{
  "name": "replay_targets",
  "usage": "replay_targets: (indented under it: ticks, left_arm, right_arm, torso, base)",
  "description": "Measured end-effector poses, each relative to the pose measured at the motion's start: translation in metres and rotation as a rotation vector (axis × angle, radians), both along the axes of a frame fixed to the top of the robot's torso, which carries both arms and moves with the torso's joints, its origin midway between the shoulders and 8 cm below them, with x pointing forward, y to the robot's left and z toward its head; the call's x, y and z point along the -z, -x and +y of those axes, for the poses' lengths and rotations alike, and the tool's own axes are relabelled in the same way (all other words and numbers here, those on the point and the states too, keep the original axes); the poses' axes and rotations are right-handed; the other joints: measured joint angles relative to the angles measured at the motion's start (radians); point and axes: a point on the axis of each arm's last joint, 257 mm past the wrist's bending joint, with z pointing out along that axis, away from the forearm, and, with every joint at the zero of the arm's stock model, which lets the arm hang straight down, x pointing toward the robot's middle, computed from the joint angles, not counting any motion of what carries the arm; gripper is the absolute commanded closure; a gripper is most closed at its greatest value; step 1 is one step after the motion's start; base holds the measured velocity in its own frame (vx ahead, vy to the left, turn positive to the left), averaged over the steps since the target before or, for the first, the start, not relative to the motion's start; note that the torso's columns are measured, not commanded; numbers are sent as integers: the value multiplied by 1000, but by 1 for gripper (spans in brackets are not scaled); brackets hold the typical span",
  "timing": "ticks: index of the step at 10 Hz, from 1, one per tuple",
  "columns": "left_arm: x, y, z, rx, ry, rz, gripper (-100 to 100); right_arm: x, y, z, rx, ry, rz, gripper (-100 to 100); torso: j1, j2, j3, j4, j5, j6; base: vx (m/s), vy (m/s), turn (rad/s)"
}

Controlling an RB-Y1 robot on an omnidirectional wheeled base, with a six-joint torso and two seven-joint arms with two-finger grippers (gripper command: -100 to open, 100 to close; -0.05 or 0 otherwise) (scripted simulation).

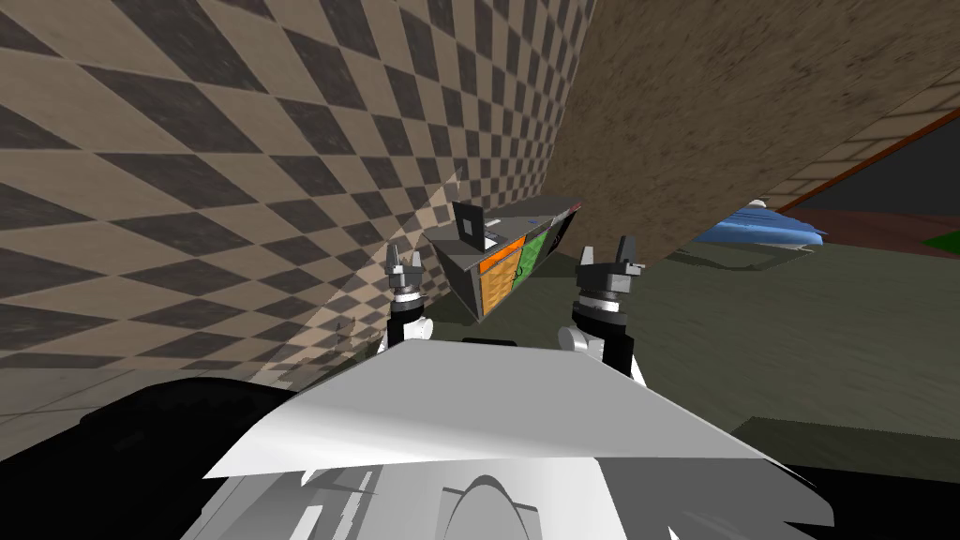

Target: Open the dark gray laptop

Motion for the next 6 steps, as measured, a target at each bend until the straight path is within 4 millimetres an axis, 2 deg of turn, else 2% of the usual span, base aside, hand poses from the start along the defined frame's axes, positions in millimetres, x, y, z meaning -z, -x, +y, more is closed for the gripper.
replay_targets:
  ticks: [2, 6]
  left_arm:
    - [0, 0, 0, 0, 0, 0, 0]
    - [0, 0, 0, 0, 0, 0, 0]
  right_arm:
    - [0, 0, 0, 0, 0, 0, 0]
    - [0, 0, 0, 0, 0, 0, 0]
  torso:
    - [0, 104, -209, 105, 0, 0]
    - [0, 396, -792, 396, 0, 0]
  base:
    - [0, 0, 0]
    - [0, 0, 0]
